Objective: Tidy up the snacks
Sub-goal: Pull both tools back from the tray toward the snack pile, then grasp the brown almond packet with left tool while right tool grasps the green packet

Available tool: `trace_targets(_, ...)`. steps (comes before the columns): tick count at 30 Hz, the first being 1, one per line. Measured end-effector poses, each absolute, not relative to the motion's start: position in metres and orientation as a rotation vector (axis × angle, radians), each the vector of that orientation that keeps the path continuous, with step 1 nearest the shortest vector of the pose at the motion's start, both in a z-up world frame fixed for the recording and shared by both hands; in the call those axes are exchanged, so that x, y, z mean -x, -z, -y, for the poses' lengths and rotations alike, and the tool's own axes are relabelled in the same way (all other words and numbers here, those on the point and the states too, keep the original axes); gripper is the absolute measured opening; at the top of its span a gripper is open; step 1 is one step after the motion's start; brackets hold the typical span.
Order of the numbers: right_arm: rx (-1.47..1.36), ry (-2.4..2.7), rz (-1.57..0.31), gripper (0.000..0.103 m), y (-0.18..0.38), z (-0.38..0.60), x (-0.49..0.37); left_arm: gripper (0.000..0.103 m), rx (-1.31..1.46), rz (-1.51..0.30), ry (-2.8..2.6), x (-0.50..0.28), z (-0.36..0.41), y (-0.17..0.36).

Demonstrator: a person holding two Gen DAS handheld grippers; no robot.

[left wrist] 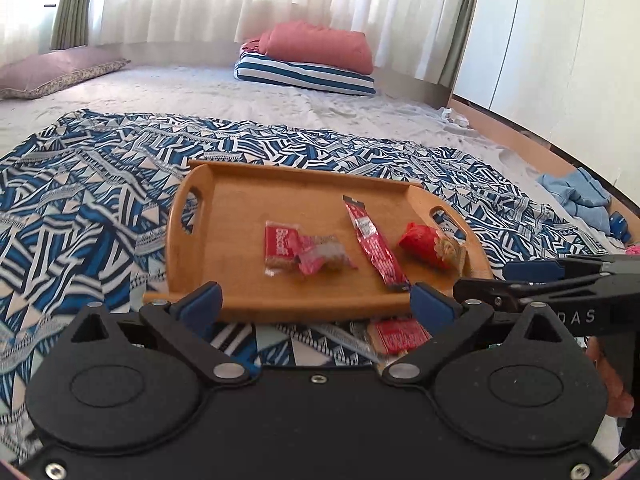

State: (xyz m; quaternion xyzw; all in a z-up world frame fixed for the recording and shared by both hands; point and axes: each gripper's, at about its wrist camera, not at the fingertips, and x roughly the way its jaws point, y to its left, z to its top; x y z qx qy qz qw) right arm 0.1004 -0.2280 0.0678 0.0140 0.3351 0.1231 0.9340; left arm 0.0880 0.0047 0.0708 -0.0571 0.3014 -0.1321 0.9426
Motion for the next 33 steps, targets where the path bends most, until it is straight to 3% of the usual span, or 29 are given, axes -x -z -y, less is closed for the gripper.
trace_targets(13, 0.064, -0.182, -0.681, 0.090, -0.049, 0.231, -0.065, 0.101, 0.095, -0.618, 0.239, -0.046, -0.003, -0.054)
trace_targets(23, 0.046, -0.147, -0.691, 0.090, -0.030, 0.234, -0.059, 0.085, 0.067, -0.606, 0.212, -0.023, 0.003, -0.042)
trace_targets(27, 0.048, -0.143, -0.688, 0.090, -0.027, 0.233, -0.059, 0.065, 0.065, -0.624, 0.193, -0.018, 0.005, -0.036)
trace_targets(33, 0.060, -0.118, -0.662, 0.090, -0.021, 0.228, -0.059, 0.057, 0.075, -0.650, 0.176, -0.010, 0.008, -0.027)
